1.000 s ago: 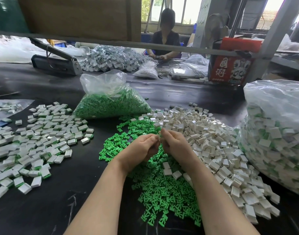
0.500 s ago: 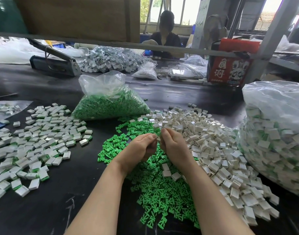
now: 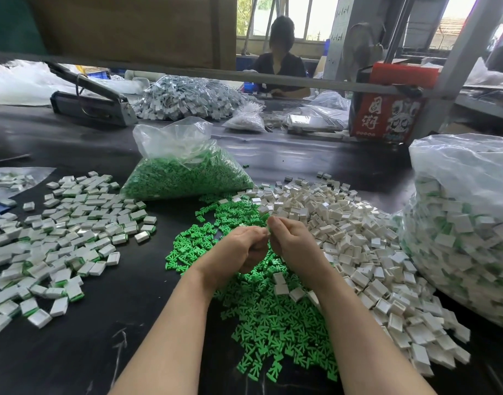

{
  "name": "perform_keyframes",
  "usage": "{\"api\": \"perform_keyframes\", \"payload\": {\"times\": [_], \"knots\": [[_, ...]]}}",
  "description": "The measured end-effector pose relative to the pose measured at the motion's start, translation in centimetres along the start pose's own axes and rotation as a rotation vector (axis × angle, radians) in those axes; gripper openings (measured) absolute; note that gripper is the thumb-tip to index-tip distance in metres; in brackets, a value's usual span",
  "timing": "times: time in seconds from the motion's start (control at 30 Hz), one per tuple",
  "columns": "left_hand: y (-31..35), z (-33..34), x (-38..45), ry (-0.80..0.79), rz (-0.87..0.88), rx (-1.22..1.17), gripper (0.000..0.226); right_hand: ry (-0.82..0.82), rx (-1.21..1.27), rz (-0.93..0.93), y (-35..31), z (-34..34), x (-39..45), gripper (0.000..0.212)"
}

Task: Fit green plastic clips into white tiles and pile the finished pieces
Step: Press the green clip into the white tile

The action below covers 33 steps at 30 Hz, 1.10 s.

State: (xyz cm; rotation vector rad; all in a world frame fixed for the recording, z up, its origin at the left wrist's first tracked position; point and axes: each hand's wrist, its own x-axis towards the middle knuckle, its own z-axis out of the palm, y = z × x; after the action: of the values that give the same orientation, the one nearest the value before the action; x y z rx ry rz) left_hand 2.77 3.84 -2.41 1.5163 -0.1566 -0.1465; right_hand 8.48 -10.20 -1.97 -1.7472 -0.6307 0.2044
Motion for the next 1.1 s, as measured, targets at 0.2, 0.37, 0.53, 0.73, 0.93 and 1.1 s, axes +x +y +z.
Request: {"api": "perform_keyframes", "payload": {"times": [0.2, 0.37, 0.53, 0.73, 0.93, 1.1], "knots": [[-0.2, 0.3, 0.1, 0.063, -0.020, 0.005, 0.038, 0.099, -0.313, -0.052, -0.2, 0.9, 0.0, 0.044], [-0.4, 0.6, 0.3, 0.076, -0.005, 0.074, 0.033, 0.094, -0.487, -0.071, -0.5, 0.9, -0.2, 0.050], [-0.7, 1.0, 0.7, 0.153, -0.032, 0.094, 0.038, 0.070, -0.630, -0.038, -0.4, 1.1, -0.3, 0.048], [-0.8, 1.3, 1.2, 0.220, -0.047, 0.256, 0.038, 0.105, -0.659, -0.017, 0.2, 1.4, -0.1, 0.052], [-1.4, 1.4, 1.9, 0.255, -0.001, 0.340, 0.036, 0.140, -0.633, 0.012, 0.7, 1.3, 0.0, 0.049], [-1.7, 1.4, 1.9, 0.250, 0.028, 0.310, 0.037, 0.122, -0.615, 0.009, 0.5, 1.2, 0.0, 0.045]]}}
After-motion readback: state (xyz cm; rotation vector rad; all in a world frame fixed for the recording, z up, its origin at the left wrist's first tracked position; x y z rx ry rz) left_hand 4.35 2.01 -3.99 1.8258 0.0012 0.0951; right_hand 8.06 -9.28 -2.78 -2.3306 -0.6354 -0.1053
